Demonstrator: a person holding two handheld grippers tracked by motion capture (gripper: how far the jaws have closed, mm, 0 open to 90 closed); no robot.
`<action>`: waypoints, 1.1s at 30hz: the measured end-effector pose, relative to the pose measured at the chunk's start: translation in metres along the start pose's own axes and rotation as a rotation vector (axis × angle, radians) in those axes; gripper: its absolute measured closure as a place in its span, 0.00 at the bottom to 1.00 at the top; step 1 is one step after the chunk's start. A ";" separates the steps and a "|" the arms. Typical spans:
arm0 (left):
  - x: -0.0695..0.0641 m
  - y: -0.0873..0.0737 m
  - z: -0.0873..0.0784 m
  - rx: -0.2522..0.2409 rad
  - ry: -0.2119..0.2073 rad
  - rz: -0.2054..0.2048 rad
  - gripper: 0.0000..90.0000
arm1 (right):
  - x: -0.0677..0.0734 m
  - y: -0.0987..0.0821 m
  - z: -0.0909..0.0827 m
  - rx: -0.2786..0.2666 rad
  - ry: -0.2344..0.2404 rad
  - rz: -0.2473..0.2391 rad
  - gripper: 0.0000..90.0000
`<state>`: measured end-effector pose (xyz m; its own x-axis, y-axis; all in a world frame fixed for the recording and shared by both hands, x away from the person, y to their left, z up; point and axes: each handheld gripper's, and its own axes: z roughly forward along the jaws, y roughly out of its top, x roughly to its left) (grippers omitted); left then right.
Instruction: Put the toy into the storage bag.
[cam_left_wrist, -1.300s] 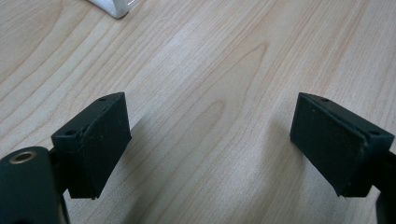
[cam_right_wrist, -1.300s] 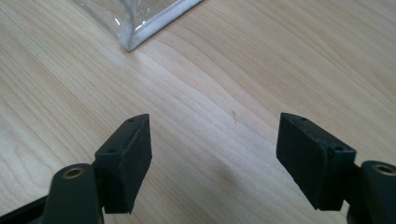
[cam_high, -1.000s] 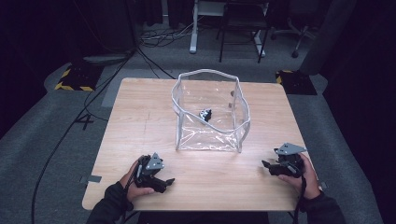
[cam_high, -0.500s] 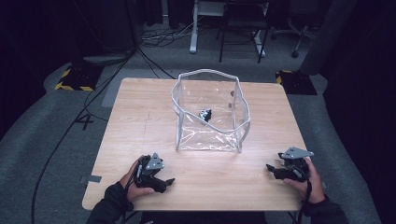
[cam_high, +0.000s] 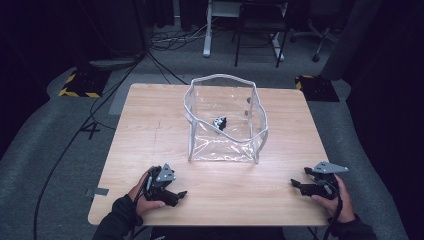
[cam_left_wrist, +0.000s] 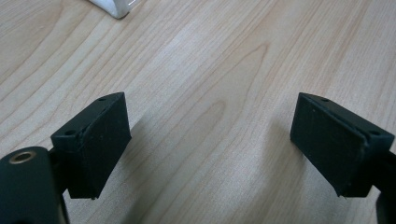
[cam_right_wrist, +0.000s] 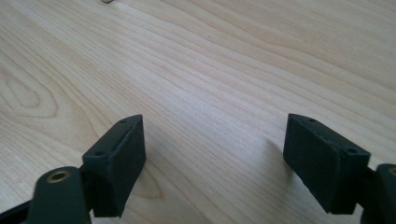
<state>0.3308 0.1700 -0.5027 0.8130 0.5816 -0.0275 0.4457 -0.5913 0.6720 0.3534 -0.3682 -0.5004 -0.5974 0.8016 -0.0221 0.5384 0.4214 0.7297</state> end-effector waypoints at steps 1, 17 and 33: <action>0.000 0.000 0.000 -0.001 -0.001 -0.001 0.14 | -0.001 -0.001 0.000 -0.003 0.003 0.015 0.21; 0.000 0.000 0.000 0.002 0.002 0.004 0.13 | -0.005 -0.006 -0.002 -0.015 -0.009 0.028 0.20; 0.000 0.000 0.000 -0.001 0.002 0.001 0.13 | -0.007 -0.004 -0.001 -0.013 -0.011 0.017 0.19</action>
<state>0.3308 0.1697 -0.5028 0.8128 0.5821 -0.0247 0.4441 -0.5915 0.6729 0.3548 -0.3760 -0.5030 -0.5813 0.8135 -0.0172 0.5408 0.4021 0.7388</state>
